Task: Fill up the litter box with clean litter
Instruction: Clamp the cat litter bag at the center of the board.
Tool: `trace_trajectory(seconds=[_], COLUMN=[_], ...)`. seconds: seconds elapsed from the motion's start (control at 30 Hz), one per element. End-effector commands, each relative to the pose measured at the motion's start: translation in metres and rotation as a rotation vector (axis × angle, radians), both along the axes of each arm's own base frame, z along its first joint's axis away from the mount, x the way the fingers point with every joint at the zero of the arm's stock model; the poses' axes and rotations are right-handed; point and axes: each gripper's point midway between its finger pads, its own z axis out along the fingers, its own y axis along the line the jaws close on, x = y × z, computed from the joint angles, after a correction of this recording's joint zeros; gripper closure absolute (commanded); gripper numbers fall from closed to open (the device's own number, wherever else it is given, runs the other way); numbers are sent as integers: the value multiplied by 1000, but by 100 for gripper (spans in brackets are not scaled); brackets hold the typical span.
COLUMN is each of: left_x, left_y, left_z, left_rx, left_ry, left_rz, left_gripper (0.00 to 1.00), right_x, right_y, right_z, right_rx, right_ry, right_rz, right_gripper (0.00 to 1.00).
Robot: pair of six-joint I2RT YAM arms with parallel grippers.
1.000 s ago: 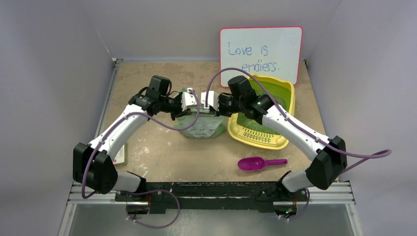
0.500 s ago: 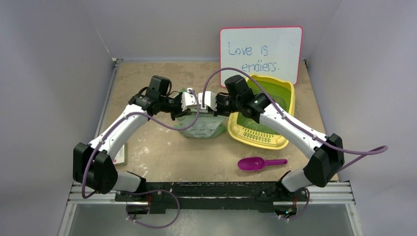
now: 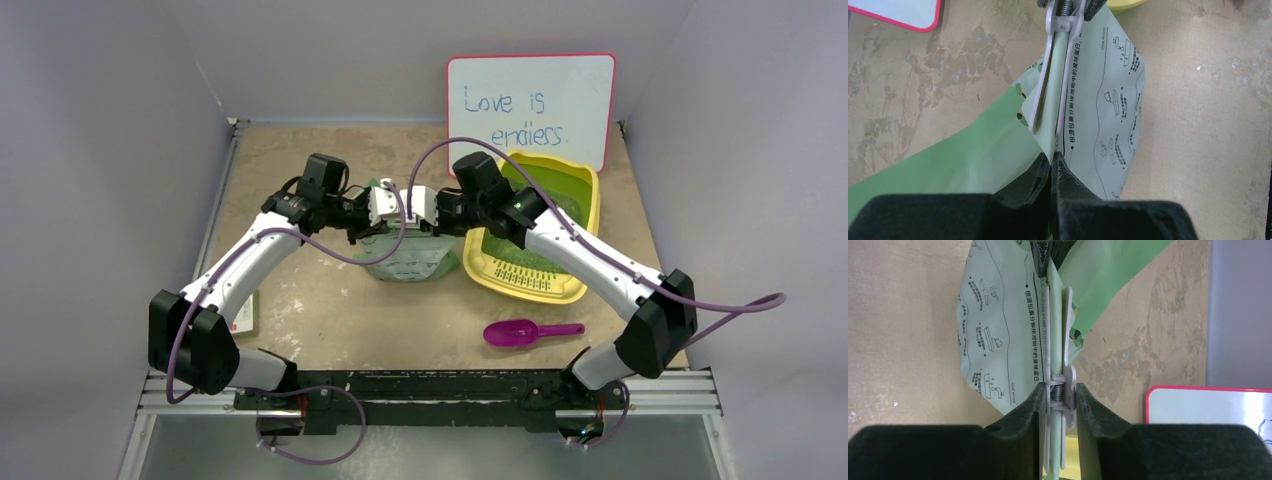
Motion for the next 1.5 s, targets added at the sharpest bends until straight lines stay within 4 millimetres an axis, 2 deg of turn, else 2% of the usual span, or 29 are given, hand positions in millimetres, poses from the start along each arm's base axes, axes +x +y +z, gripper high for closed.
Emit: trace_trajectory(seconds=[0.0,0.1,0.2,0.33,0.43,0.63,0.67,0.73,0.87,0.9,0.97,1.07,1.33,1.47], left_x=[9,9,9,9,10,9,9,9,6,4,-3,-15,-28,-29], left_y=[-6,-5,-5,-5,-5,-7,-8,-9,-10,-11,-14,-20,-24,-23], left_z=[29,29,29,29,29,30,31,32,32,33,39,50,64,82], left_rx=[-62,-61,-61,-59,-58,-78,-82,-90,-95,-100,-120,-174,-245,-280], left_ry=[-93,-94,-93,-95,-96,-87,-86,-85,-77,-74,-67,-53,-18,-35], left_rz=[-27,-26,-25,-23,-22,-24,-24,-20,-32,-43,-75,-117,-113,-69], left_gripper=[100,100,100,100,100,64,61,59,51,49,37,31,23,21], right_x=[2,-2,-9,-16,-23,-37,-36,-36,-46,-47,-51,-58,-69,-65], right_y=[-5,-7,-12,-21,-30,-53,-57,-67,-65,-64,-63,-62,-55,-61], right_z=[16,26,30,39,45,53,55,55,34,27,15,2,12,21], right_rx=[23,56,79,138,211,466,527,639,726,733,712,692,771,793], right_ry=[-57,-78,-79,-86,-95,-91,-76,-6,224,280,365,447,559,534], right_rz=[-22,-26,-35,-92,-152,-335,-393,-529,-665,-704,-749,-792,-792,-830], right_gripper=[67,48,37,25,21,7,3,1,1,1,1,1,1,1])
